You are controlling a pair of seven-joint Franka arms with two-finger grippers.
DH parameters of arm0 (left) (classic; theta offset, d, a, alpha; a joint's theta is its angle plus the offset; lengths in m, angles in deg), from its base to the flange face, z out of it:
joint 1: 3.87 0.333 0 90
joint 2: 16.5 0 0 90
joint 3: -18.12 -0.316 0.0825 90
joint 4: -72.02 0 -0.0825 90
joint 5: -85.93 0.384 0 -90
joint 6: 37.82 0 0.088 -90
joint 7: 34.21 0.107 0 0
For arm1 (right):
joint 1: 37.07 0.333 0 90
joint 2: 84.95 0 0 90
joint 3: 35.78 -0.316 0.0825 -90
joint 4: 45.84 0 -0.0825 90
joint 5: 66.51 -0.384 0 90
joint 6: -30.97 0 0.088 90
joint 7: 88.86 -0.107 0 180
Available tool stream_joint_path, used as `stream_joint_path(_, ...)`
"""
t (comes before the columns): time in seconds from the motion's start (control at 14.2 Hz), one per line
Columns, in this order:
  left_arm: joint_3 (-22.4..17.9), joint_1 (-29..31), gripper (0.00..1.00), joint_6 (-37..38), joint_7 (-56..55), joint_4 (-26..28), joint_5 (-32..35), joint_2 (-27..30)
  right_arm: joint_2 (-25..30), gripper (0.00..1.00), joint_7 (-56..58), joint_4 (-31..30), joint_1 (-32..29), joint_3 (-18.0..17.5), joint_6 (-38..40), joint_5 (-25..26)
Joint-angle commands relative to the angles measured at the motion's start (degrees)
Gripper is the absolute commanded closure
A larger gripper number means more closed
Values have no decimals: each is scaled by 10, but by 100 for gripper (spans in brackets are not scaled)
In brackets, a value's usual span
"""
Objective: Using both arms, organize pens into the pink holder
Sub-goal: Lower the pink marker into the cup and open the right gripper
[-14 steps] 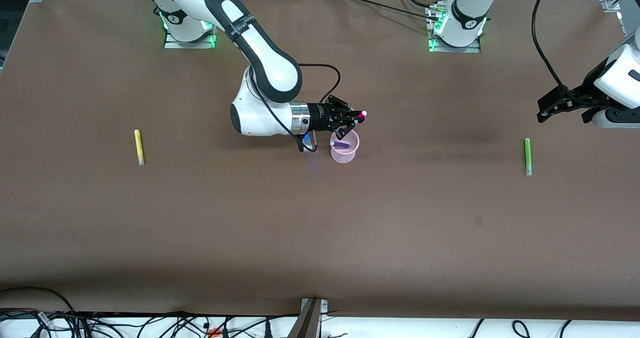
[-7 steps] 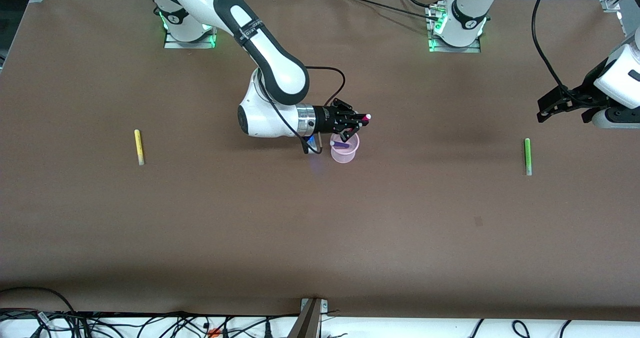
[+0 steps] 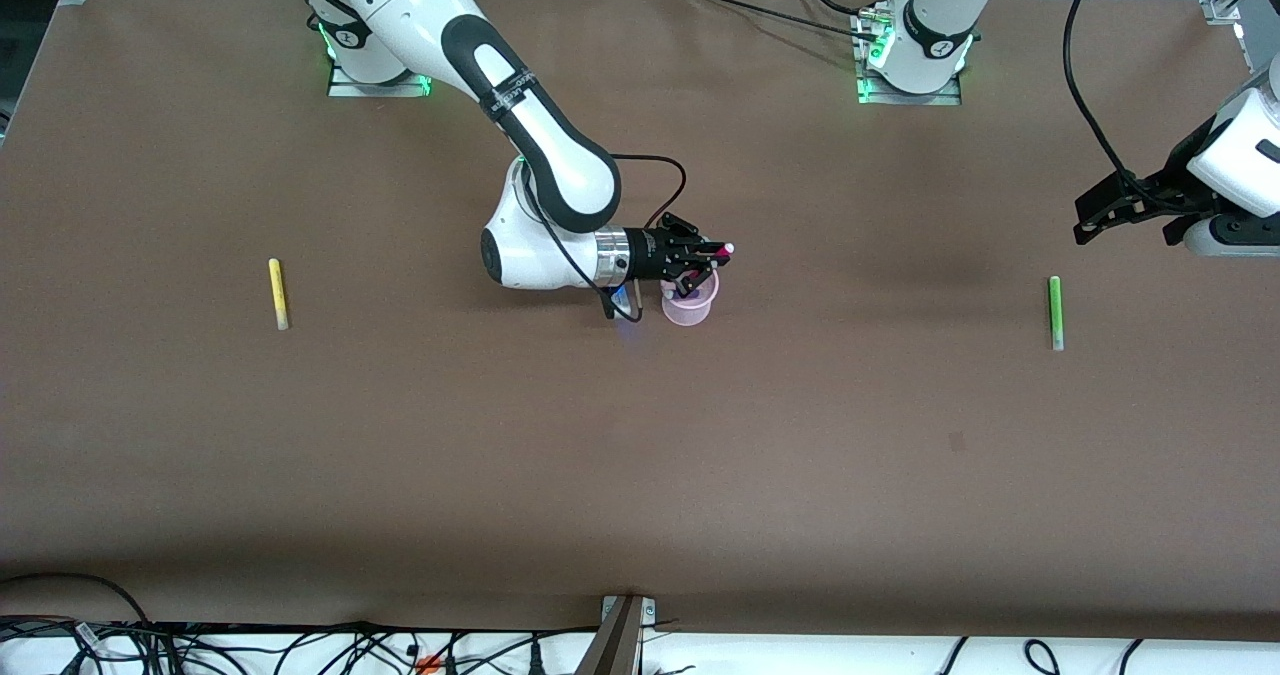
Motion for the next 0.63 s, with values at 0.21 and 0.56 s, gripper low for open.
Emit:
stream_joint_path(0.21,6,8,0,6,0,0,-12,3,29,0,-3,25,4,18,-8,84)
stream_joint_path(0.56,6,8,0,6,0,0,-12,3,110,0,0,10,3,86,36,209)
